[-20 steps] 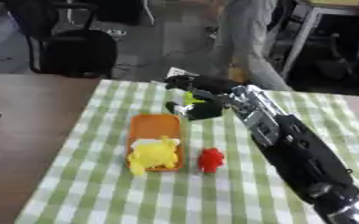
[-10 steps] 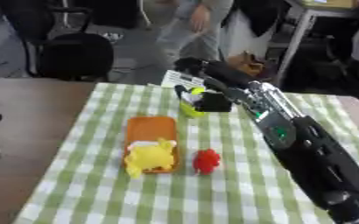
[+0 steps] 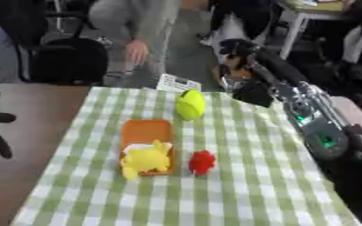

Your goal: Pick up objects on the table and place them in the box.

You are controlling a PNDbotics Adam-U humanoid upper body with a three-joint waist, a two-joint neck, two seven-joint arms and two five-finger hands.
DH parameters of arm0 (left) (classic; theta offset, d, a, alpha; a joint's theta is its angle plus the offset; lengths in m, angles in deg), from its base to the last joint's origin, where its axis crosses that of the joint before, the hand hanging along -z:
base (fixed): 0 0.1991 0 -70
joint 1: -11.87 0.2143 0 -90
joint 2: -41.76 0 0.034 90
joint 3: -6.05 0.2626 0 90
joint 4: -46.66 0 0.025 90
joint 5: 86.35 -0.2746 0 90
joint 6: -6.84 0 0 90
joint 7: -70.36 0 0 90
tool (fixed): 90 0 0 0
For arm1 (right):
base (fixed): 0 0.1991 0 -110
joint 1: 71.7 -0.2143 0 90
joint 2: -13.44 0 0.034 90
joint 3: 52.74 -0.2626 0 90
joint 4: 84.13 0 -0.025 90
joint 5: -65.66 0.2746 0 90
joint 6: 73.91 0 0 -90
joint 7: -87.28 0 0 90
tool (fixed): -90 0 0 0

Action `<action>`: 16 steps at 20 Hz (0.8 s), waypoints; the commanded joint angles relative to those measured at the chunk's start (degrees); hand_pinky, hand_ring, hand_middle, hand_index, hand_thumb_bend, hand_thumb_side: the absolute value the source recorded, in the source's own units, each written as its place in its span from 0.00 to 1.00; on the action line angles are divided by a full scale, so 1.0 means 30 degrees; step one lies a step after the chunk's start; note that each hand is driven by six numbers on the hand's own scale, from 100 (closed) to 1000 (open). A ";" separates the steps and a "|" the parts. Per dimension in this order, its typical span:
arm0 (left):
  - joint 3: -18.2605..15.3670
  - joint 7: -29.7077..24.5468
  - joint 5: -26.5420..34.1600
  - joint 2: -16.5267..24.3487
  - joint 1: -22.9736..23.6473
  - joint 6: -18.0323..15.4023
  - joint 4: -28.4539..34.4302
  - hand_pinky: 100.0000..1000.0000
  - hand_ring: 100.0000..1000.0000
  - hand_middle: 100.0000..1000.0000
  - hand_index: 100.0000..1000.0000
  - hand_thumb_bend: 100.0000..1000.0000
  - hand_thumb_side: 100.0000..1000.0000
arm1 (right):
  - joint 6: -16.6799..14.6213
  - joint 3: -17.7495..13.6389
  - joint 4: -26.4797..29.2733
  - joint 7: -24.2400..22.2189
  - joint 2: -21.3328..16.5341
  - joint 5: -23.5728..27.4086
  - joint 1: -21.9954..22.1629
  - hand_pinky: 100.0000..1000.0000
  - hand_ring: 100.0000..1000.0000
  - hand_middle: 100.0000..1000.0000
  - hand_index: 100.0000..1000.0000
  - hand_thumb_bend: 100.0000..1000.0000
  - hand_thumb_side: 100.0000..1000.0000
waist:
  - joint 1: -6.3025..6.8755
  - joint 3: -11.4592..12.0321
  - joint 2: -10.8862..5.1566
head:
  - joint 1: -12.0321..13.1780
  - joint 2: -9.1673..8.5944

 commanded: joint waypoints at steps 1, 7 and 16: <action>-0.0237 0.0387 -0.0228 0.0493 -0.0430 0.0085 -0.0062 0.26 0.66 0.79 0.77 0.00 0.94 | 0.0412 -0.1063 0.1831 0.1066 -0.0580 0.1143 0.0850 0.53 0.70 0.82 0.80 0.00 0.64 | 0.0413 -0.0178 -0.0604 | 0.0561 0.0114; -0.0328 0.1063 -0.0534 0.0683 -0.0815 0.0248 -0.0943 0.25 0.67 0.80 0.77 0.00 0.94 | 0.0167 -0.1707 0.4914 0.2970 -0.1678 0.3048 0.2813 0.53 0.69 0.80 0.79 0.00 0.63 | 0.0412 -0.0671 -0.0584 | 0.0611 -0.0013; -0.0769 0.1827 -0.1037 0.1174 -0.1258 0.0135 -0.1286 0.26 0.67 0.79 0.77 0.00 0.93 | -0.0424 -0.3642 0.6348 0.5616 -0.1448 0.5693 0.6832 0.46 0.63 0.79 0.78 0.00 0.64 | 0.0416 -0.1171 -0.0436 | 0.1438 -0.0213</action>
